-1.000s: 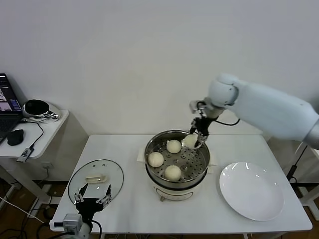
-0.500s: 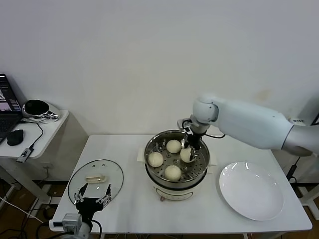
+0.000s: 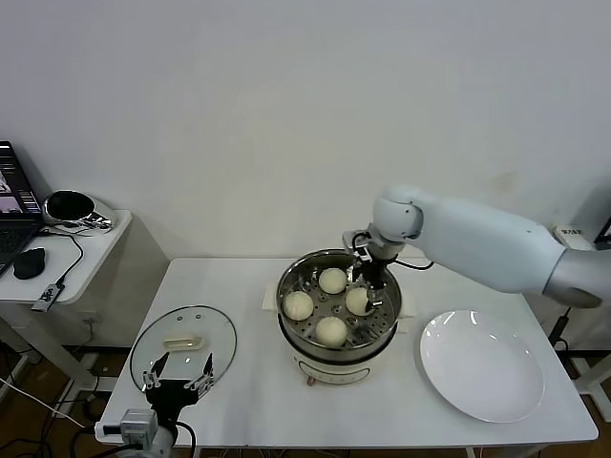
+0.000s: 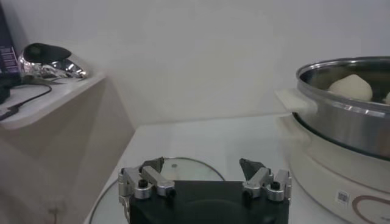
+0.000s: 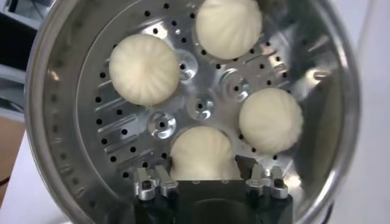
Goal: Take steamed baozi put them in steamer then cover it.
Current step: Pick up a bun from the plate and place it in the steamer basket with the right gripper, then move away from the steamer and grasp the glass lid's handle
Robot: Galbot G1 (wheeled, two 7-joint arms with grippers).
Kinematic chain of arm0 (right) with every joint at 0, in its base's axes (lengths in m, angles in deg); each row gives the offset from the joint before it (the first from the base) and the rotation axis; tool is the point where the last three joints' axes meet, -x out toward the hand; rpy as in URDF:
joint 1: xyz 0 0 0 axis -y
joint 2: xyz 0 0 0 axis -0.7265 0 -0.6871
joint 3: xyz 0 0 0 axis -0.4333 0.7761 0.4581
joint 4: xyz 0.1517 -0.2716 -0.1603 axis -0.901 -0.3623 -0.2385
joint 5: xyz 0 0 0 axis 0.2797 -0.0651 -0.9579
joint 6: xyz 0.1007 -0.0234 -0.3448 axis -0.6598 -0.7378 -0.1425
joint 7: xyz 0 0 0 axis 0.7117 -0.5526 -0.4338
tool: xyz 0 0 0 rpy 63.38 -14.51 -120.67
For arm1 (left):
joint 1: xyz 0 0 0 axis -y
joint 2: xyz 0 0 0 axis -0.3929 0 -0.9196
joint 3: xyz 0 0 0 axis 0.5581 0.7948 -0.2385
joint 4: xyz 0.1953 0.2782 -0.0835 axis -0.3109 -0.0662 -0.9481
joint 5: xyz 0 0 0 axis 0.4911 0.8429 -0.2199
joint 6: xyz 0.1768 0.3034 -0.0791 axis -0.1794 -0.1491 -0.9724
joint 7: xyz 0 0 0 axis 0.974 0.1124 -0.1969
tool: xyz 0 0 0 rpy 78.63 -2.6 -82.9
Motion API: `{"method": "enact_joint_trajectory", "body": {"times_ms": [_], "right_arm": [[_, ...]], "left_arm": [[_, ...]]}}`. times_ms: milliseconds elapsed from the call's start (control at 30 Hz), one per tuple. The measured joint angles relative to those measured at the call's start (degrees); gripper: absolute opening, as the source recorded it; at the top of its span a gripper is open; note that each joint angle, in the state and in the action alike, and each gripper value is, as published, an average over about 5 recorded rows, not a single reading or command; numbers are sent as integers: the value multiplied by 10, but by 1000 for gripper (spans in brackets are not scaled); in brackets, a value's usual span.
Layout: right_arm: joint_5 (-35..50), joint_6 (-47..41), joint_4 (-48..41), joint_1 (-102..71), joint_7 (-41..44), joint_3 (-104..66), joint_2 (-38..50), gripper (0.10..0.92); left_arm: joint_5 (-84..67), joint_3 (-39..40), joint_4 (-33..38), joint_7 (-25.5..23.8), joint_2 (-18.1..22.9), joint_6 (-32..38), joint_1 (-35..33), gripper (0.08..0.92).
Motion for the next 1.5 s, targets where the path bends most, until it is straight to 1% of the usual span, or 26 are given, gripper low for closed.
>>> {"method": "enact_joint_trajectory", "body": {"times_ms": [133, 267, 567, 667, 800, 967, 1167, 1300, 1500], "right_arm": [[12, 7, 20, -4, 2, -33, 40, 822], [40, 11, 49, -32, -30, -93, 100, 823], [147, 50, 127, -217, -184, -328, 238, 823], [178, 72, 141, -300, -236, -419, 266, 823], [204, 101, 151, -424, -294, -553, 279, 823], [223, 138, 165, -579, -351, -719, 260, 823], [248, 184, 192, -741, -428, -886, 192, 823], [268, 210, 213, -832, -485, -962, 135, 823], [298, 231, 241, -938, -552, -1028, 45, 823]], "left_arm": [[-2, 2, 0, -2, 3, 3, -4, 823], [-8, 2, -1, -2, 4, 14, -5, 823], [-28, 3, -13, 7, -4, 60, -15, 823], [-31, 4, -16, 9, -3, 71, -19, 823], [-32, 6, -17, 9, -1, 81, -25, 823], [-27, 9, -23, 9, 5, 97, -26, 823], [-6, 4, -30, 20, 8, 122, -27, 823], [11, -2, -37, 28, 2, 139, -25, 823], [69, -12, -58, 44, -11, 171, -11, 823]]}}
